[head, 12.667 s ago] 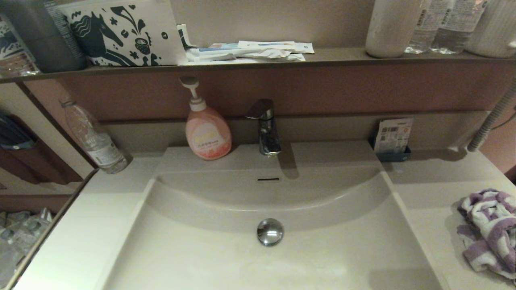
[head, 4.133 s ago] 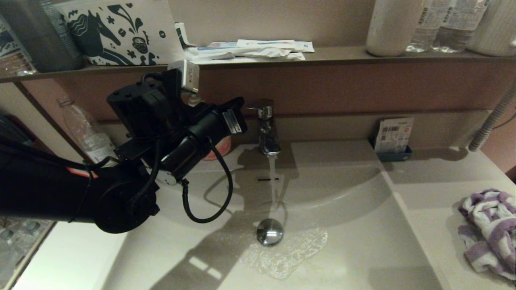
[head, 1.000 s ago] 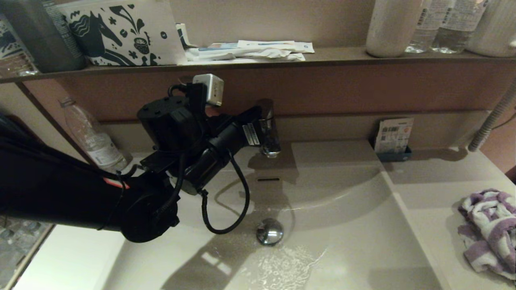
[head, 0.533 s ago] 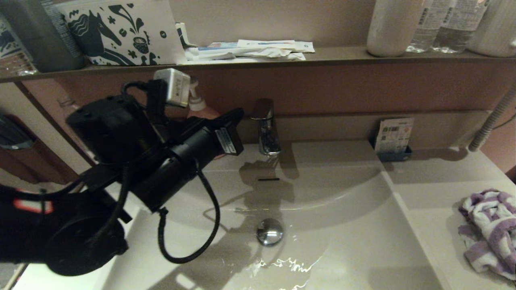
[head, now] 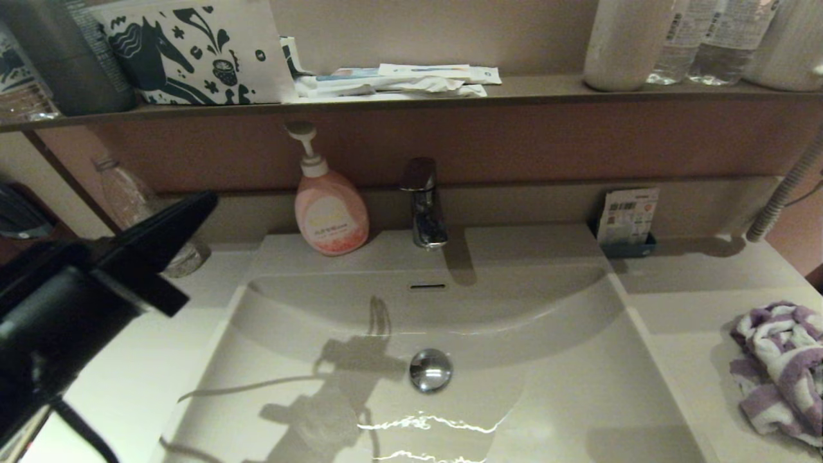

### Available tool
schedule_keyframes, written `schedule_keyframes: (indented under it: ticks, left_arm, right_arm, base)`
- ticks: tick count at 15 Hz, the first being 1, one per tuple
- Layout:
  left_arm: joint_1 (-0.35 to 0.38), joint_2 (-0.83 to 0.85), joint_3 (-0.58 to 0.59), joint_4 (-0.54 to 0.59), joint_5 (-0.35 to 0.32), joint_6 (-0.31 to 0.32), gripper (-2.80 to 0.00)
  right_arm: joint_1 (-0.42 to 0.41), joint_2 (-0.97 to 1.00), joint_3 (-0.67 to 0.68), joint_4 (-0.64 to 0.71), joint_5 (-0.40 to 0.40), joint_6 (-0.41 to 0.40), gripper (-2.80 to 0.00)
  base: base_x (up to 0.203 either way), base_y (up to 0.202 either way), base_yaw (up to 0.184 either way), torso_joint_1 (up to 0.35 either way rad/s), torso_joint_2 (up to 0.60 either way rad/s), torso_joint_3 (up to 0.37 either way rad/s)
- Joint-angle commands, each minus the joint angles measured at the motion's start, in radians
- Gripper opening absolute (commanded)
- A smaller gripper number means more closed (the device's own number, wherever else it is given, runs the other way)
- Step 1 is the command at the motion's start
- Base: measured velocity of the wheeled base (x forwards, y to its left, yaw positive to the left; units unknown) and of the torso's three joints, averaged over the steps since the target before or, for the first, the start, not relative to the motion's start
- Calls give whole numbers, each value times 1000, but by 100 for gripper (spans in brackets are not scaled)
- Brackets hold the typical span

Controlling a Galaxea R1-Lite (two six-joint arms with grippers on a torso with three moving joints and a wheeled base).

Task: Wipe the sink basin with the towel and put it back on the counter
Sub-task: Pick up the cloth

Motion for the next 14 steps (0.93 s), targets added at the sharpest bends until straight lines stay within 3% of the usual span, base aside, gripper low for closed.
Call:
schedule_keyframes:
  ticks: [1, 4, 6, 10, 14]
  left_arm:
    - [125, -233, 78, 6, -3, 1, -280]
    - [348, -459, 105, 126, -22, 1, -280]
    - [437, -589, 110, 247, -62, 1, -280]
    - [471, -837, 125, 530, -128, 2, -280]
    - [474, -1090, 133, 919, -208, 8, -280]
  right_arm:
    - [0, 0, 0, 0, 0, 0, -280]
    - [0, 0, 0, 0, 0, 0, -280]
    - [0, 0, 0, 0, 0, 0, -280]
    - [0, 0, 0, 0, 0, 0, -280]
    - [0, 0, 0, 0, 0, 0, -280]
  base:
    - [0, 0, 0, 0, 0, 0]
    - [0, 0, 0, 0, 0, 0]
    - [0, 0, 0, 0, 0, 0]
    - [0, 0, 0, 0, 0, 0]
    - [0, 0, 0, 0, 0, 0]
